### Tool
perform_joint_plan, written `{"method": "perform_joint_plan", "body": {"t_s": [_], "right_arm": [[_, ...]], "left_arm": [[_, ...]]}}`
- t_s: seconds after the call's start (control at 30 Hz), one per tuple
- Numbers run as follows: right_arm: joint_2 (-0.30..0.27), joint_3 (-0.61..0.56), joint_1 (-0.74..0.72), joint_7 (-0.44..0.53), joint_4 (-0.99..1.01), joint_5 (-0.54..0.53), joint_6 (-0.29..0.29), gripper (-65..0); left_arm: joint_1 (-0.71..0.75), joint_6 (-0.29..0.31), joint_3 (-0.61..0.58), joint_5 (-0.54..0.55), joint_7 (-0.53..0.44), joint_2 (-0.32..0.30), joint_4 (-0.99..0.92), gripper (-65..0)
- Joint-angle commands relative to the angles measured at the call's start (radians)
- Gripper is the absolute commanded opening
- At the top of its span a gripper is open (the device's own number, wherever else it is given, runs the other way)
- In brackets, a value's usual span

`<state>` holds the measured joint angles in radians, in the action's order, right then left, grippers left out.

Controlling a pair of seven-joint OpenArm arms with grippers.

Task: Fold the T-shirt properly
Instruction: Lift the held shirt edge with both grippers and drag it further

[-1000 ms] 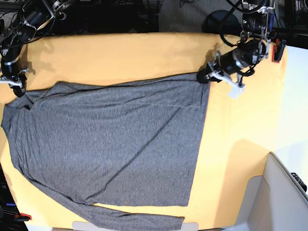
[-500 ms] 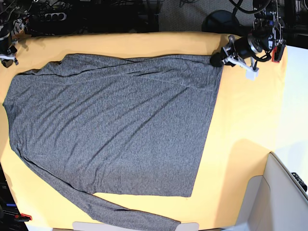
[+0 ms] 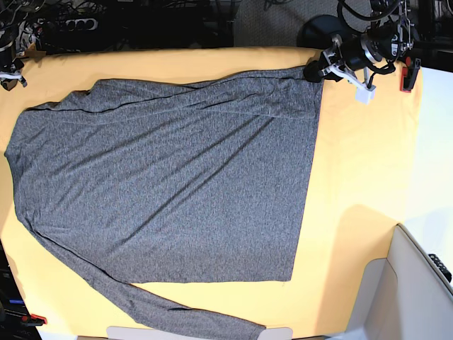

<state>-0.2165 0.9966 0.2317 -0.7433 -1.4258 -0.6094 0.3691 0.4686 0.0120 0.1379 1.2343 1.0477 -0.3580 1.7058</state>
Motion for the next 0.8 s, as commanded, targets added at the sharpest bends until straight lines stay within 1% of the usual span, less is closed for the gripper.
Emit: {"method": "perform_joint_plan", "body": {"t_s": [0.0, 0.1, 0.13, 0.23, 0.3, 0.33, 0.4, 0.47, 0.6, 0.77], "right_arm": [[0.002, -0.002, -0.005, -0.011, -0.013, -0.025, 0.001, -65.0], [0.006, -0.026, -0.033, -0.1, -0.01, -0.082, 0.003, -65.0], [0.012, -0.023, -0.047, -0.134, -0.008, -0.108, 0.003, -64.0], [0.048, -0.018, -0.081, -0.204, -0.007, -0.172, 0.003, -57.5], [0.065, -0.018, -0.097, -0.23, -0.007, -0.214, 0.003, -52.7], [0.076, -0.018, -0.105, -0.241, -0.007, -0.235, 0.001, -50.0], [0.099, -0.018, -0.117, -0.258, -0.007, -0.264, 0.001, -46.6], [0.122, -0.017, -0.125, -0.267, -0.007, -0.294, 0.001, -44.2], [0.156, -0.017, -0.125, -0.266, -0.007, -0.346, 0.001, -43.7], [0.157, -0.018, -0.117, -0.267, -0.005, -0.376, 0.001, -43.7]], "left_arm": [[0.006, -0.004, 0.004, -0.001, 0.015, -0.009, 0.012, -64.7], [0.005, -0.004, 0.001, -0.003, 0.015, -0.011, 0.01, -64.7], [0.003, -0.004, 0.001, -0.003, 0.015, -0.011, 0.01, -64.7], [0.003, -0.002, -0.001, -0.003, 0.015, -0.011, 0.009, -64.7], [0.003, -0.002, -0.001, -0.003, 0.015, -0.009, 0.009, -64.7], [0.003, -0.002, -0.001, -0.003, 0.015, -0.009, 0.009, -64.7], [0.002, -0.002, 0.001, -0.003, 0.015, -0.011, 0.009, -64.7], [0.002, -0.002, 0.004, -0.003, 0.015, -0.013, 0.009, -64.7], [0.002, -0.002, 0.004, -0.003, 0.015, -0.013, 0.007, -64.7], [0.002, -0.002, 0.001, -0.003, 0.013, -0.013, 0.007, -64.7]]}}
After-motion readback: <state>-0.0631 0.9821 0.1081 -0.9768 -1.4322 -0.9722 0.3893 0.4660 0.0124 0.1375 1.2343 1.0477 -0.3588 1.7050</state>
